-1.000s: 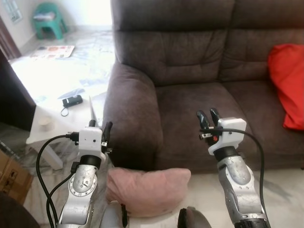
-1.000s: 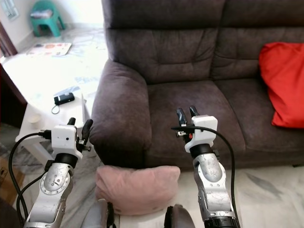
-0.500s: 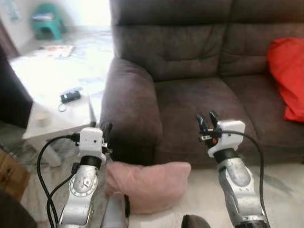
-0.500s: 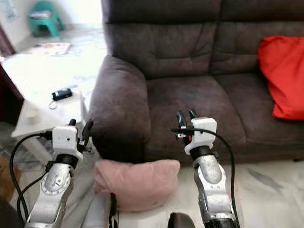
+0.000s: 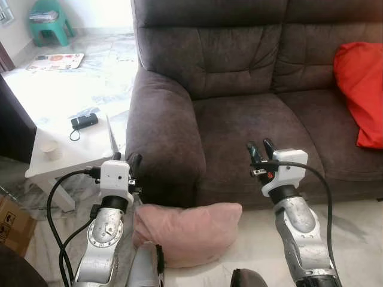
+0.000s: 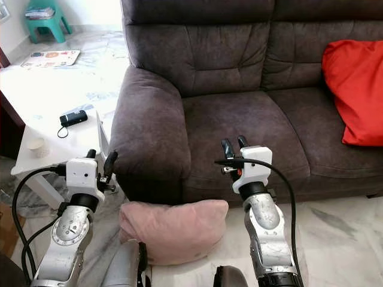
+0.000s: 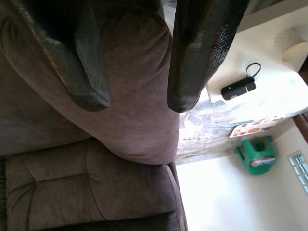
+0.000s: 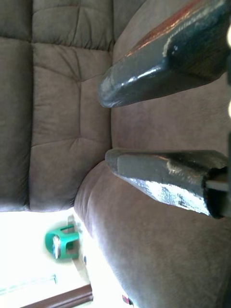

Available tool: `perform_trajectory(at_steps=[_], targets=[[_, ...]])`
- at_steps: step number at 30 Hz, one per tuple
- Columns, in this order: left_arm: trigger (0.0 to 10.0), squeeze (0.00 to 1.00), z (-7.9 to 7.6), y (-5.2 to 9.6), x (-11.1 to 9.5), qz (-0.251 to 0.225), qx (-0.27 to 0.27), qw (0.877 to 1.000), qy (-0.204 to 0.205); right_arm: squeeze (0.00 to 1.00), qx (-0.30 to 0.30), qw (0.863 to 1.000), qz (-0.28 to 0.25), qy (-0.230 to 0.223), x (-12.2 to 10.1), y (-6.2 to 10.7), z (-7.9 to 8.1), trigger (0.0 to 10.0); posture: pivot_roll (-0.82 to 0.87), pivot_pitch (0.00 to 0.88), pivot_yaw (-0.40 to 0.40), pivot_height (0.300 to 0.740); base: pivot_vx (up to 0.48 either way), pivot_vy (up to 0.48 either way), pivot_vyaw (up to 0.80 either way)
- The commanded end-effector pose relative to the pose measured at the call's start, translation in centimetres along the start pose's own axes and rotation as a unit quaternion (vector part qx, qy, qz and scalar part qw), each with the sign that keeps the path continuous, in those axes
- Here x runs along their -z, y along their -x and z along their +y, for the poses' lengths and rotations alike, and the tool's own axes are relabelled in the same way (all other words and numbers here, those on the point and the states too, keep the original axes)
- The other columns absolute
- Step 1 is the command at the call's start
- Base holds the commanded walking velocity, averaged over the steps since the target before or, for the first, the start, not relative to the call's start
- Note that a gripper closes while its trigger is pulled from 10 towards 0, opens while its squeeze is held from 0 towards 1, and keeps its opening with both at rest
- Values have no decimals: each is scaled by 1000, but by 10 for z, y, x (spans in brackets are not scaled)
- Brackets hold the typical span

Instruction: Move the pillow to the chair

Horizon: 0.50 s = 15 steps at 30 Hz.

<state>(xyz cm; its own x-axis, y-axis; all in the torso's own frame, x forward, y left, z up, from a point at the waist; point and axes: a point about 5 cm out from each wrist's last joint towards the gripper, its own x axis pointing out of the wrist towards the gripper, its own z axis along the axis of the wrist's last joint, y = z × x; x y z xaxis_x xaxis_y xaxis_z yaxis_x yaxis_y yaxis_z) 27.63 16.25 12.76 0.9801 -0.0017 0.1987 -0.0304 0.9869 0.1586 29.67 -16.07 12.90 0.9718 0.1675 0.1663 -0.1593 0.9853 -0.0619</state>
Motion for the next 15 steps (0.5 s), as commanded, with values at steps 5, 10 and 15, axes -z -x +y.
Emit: perform_trajectory(at_steps=[5,10,15], targets=[[10000,0,0,-1,-1,-2,-2,1000,0,0,-1,1000,-9,0,-2,1,0,10000,-9,78,13,578,0,0,0],[10000,0,0,-1,-1,-2,-1,1000,0,0,-2,1000,-10,0,-2,1,0,10000,-9,77,13,578,0,0,0],[10000,0,0,-2,-2,-3,-2,1000,0,0,-1,1000,-10,0,-2,0,-1,10000,-9,79,11,578,0,0,0]])
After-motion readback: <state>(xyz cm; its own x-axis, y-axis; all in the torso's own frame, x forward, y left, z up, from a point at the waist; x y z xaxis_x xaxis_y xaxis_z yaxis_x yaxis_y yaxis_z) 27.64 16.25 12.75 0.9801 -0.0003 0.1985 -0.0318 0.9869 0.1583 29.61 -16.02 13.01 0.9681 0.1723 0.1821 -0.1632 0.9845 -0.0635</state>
